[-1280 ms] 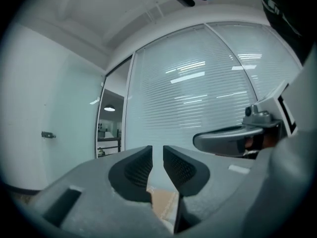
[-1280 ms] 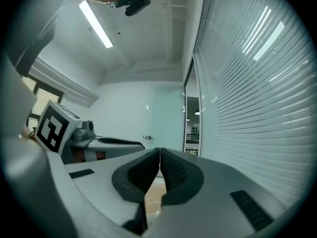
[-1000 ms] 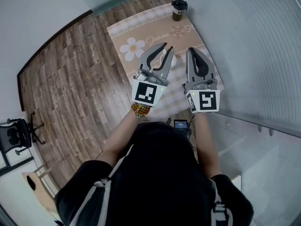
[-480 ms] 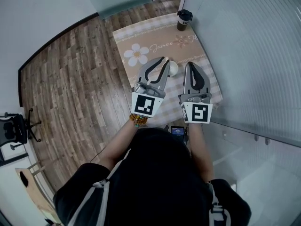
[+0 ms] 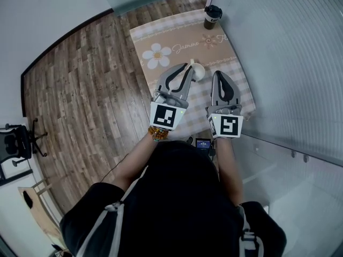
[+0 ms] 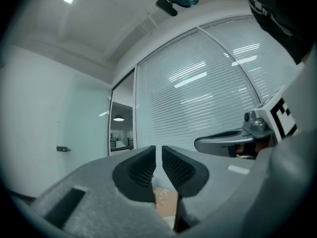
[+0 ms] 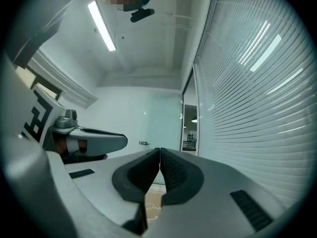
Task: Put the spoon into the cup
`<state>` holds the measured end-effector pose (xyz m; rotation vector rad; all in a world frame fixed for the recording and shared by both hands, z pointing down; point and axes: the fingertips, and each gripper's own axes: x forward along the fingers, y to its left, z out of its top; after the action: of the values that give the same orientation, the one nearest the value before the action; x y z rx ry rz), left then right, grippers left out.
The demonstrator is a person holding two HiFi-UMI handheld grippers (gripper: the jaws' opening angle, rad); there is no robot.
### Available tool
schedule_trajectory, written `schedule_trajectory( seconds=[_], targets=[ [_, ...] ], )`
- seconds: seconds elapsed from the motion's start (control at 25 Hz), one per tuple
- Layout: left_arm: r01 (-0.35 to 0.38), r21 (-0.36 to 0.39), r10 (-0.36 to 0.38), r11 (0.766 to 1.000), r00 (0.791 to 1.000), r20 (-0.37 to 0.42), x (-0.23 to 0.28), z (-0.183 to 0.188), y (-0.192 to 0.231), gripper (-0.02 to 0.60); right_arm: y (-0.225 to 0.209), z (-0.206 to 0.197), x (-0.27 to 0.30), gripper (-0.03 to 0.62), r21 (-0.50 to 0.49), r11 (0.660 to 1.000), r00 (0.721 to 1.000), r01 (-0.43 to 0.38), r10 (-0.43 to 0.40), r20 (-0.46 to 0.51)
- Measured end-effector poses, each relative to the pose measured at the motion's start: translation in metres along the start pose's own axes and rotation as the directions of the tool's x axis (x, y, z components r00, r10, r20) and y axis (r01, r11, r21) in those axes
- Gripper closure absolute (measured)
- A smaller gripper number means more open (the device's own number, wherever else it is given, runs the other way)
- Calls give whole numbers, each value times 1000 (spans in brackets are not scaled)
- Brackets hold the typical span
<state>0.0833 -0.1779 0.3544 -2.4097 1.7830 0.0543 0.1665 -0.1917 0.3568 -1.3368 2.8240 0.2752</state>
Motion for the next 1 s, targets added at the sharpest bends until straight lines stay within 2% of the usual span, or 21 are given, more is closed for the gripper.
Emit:
schedule_trajectory(
  seconds=[0.24, 0.4, 0.56, 1.0],
  targets=[
    [6, 23, -6, 1000, 1000, -18, -3, -10, -1, 545, 3, -12, -5, 586, 5, 1000, 999, -25, 25, -29],
    [2, -20, -3, 1000, 1000, -18, -5, -12, -1, 551, 4, -16, -6, 585, 1, 999, 999, -37, 37, -40],
    [17, 13, -17, 1000, 1000, -26, -7, -20, -3, 552, 7, -23, -7, 586, 7, 999, 998, -47, 47, -50],
    [10, -40, -12, 999, 998, -60, -14, -31, -6, 552, 11, -37, -10, 586, 17, 998, 995, -59, 60, -84]
  ],
)
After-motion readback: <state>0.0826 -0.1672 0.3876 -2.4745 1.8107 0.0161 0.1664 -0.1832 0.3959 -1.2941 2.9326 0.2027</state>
